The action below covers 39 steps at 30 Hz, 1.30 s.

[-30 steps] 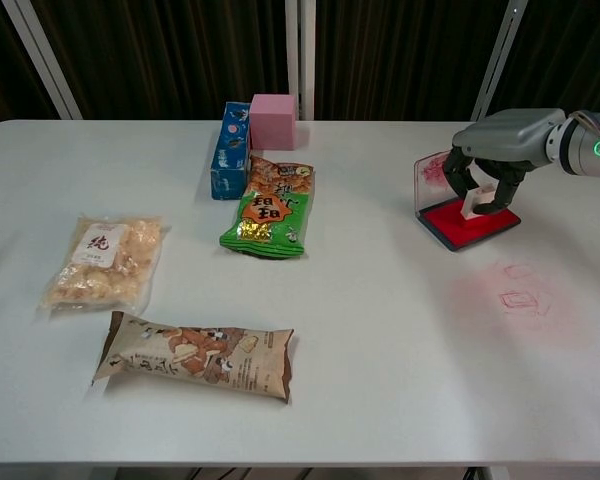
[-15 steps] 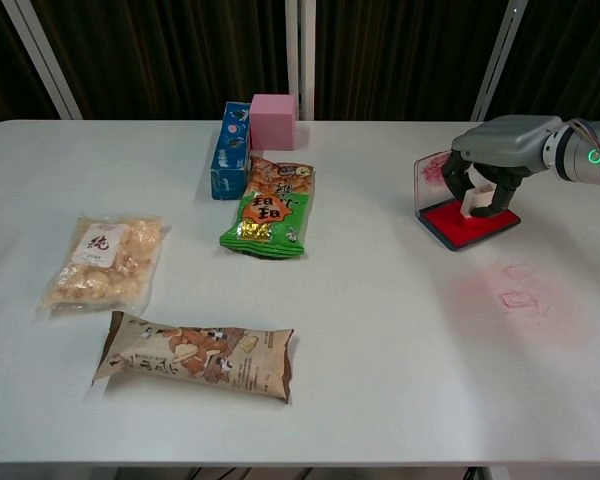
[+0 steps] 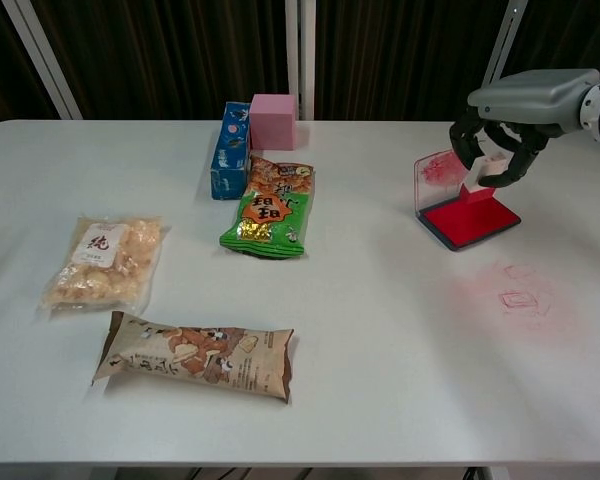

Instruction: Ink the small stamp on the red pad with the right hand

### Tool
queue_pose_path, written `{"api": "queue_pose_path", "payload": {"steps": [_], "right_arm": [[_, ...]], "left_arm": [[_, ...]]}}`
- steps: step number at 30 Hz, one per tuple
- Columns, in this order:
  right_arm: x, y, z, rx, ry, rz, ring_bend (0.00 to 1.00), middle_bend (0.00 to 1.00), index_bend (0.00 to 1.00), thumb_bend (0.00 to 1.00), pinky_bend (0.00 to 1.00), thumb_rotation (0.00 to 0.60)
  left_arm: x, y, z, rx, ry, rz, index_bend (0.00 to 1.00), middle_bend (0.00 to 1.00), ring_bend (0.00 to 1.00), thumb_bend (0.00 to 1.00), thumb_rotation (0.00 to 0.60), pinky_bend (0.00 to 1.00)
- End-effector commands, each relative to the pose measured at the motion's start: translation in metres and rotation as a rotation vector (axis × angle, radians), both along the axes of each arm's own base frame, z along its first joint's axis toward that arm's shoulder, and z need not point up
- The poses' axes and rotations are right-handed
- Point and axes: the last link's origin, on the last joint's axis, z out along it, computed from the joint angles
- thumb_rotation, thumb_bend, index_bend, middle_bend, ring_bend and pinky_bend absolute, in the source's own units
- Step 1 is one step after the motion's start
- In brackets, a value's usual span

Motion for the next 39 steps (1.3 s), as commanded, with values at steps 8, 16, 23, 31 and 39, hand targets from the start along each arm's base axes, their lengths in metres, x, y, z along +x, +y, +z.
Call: {"api": "queue_pose_path", "payload": {"steps": [8, 16, 23, 31, 39], "right_arm": [[-0.042, 0.061, 0.017, 0.062, 0.019, -0.113, 0.72, 0.6, 0.68, 0.3, 0.92, 0.6], [-0.073, 0.093, 0.001, 0.076, -0.017, -0.135, 0.72, 0.59, 0.68, 0.29, 0.92, 0.6], [-0.079, 0.1, -0.01, 0.084, -0.026, -0.094, 0.72, 0.58, 0.66, 0.29, 0.92, 0.6], [-0.077, 0.098, -0.017, 0.085, -0.025, -0.08, 0.72, 0.56, 0.63, 0.28, 0.92, 0.6], [-0.078, 0.096, -0.018, 0.092, -0.007, -0.095, 0.71, 0.5, 0.55, 0.27, 0.92, 0.6]], "left_arm": [[0.0, -0.004, -0.002, 0.0, -0.009, -0.005, 0.11, 0.13, 0.12, 0.17, 0.307, 0.21], [0.0, -0.007, -0.001, 0.001, -0.011, -0.013, 0.11, 0.13, 0.12, 0.17, 0.31, 0.21], [0.0, -0.009, 0.002, 0.013, -0.007, -0.01, 0.11, 0.13, 0.12, 0.17, 0.308, 0.21], [-0.002, -0.009, 0.004, 0.019, -0.006, -0.007, 0.11, 0.13, 0.12, 0.17, 0.308, 0.21], [-0.003, -0.009, 0.005, 0.021, -0.007, -0.003, 0.11, 0.13, 0.12, 0.17, 0.31, 0.21]]}}
